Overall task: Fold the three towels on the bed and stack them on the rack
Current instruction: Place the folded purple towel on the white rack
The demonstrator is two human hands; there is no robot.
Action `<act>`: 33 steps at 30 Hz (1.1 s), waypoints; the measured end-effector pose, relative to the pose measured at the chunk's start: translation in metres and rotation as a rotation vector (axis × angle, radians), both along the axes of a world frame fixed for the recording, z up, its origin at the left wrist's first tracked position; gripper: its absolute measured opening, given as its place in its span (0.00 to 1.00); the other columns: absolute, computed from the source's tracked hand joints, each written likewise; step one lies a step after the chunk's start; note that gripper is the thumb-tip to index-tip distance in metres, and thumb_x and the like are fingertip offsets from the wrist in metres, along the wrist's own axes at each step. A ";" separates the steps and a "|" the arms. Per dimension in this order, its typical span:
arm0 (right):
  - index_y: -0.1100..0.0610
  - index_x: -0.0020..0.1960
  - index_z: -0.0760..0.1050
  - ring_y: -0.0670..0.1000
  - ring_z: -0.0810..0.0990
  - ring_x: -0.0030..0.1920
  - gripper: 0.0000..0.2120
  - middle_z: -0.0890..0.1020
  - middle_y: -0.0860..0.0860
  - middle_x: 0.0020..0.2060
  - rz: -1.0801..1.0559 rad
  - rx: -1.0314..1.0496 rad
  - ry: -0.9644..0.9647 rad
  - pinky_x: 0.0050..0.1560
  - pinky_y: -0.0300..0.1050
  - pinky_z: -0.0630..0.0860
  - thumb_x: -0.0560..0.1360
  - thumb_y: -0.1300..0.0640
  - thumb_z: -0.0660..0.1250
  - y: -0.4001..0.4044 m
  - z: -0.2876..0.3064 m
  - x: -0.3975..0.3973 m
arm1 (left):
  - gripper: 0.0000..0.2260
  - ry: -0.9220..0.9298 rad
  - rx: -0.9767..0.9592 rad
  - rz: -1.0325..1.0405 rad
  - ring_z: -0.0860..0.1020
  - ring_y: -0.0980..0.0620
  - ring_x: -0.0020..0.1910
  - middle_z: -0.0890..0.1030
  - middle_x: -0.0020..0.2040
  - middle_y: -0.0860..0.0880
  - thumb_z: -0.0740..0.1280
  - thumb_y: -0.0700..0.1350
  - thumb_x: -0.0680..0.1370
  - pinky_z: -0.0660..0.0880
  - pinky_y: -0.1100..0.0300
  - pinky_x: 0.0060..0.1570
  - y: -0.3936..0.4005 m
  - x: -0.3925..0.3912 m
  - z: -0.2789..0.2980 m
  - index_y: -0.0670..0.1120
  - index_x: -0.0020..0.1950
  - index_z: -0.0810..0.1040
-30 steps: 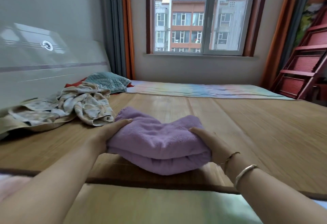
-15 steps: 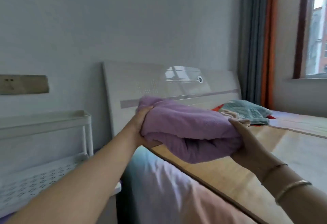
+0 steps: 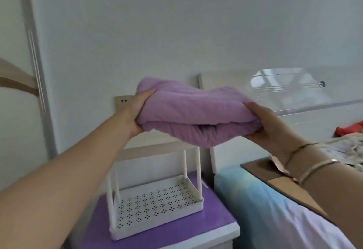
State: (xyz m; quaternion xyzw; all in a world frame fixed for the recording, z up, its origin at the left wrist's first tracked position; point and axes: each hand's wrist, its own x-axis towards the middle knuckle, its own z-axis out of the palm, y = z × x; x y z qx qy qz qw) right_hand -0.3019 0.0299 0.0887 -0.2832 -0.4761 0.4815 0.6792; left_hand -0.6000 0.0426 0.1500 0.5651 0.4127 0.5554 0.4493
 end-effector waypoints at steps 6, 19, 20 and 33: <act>0.60 0.68 0.66 0.62 0.80 0.56 0.37 0.75 0.63 0.61 -0.011 0.034 -0.052 0.46 0.64 0.80 0.64 0.51 0.77 0.048 0.040 -0.079 | 0.13 0.034 -0.067 0.260 0.74 0.51 0.26 0.77 0.32 0.47 0.68 0.60 0.73 0.63 0.65 0.28 0.031 -0.085 0.010 0.54 0.52 0.78; 0.56 0.68 0.68 0.60 0.76 0.54 0.17 0.76 0.58 0.57 -0.361 -0.073 -0.954 0.46 0.41 0.71 0.80 0.54 0.58 0.153 -0.015 -0.149 | 0.25 0.578 -0.075 0.794 0.74 0.37 0.60 0.74 0.63 0.35 0.67 0.51 0.77 0.69 0.55 0.49 0.102 -0.137 -0.062 0.34 0.65 0.66; 0.56 0.67 0.69 0.60 0.76 0.56 0.17 0.77 0.60 0.58 -0.395 -0.051 -1.017 0.48 0.40 0.69 0.79 0.55 0.58 0.157 -0.017 -0.149 | 0.23 0.599 -0.050 0.803 0.74 0.38 0.60 0.74 0.62 0.36 0.67 0.49 0.77 0.67 0.56 0.48 0.103 -0.137 -0.063 0.35 0.64 0.67; 0.53 0.57 0.74 0.55 0.68 0.62 0.16 0.74 0.53 0.58 -0.893 0.142 -1.636 0.53 0.49 0.65 0.74 0.50 0.57 0.163 -0.008 -0.164 | 0.23 1.552 0.091 0.868 0.59 0.39 0.69 0.63 0.71 0.46 0.61 0.46 0.78 0.63 0.51 0.62 0.122 -0.111 -0.039 0.50 0.73 0.62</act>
